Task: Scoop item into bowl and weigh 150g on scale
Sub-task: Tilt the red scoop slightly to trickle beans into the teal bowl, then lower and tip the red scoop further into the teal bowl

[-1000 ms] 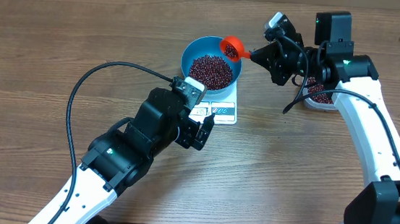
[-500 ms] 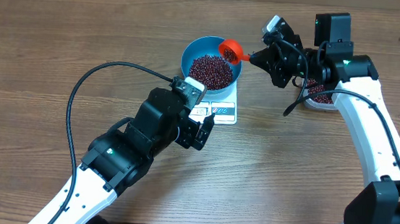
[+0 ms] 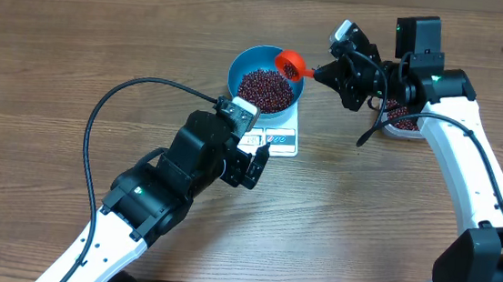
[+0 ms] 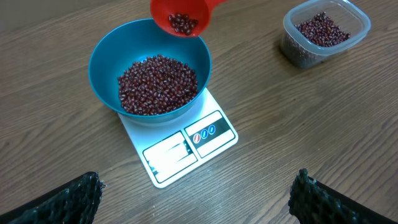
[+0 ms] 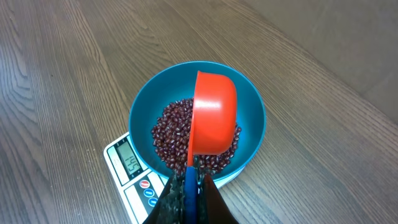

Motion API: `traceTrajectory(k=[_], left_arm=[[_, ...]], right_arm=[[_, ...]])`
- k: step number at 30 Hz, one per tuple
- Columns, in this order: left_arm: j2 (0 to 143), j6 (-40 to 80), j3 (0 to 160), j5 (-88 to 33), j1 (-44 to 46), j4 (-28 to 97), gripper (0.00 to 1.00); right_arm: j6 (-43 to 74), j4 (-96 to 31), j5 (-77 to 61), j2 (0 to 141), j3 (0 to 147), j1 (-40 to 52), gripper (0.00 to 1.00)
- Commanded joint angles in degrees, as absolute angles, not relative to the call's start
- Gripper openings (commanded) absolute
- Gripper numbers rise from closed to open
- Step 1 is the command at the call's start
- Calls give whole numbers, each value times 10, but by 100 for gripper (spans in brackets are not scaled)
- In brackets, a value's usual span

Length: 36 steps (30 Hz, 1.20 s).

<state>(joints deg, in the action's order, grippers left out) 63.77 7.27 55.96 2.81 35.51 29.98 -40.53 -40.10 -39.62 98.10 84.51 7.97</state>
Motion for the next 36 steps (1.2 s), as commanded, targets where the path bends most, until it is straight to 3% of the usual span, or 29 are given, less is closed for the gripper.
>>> traceTrajectory(k=[1,11,36], left_arm=[[636,69,556,29,353,298,100],[636,68,556,29,353,298,99],[636,69,556,29,353,298,99]], right_arm=[[-409,-401,-399,966,856,84,4],[-606,-419,-399,966,856,84,4],[-599,-428,-399,966,856,84,4]])
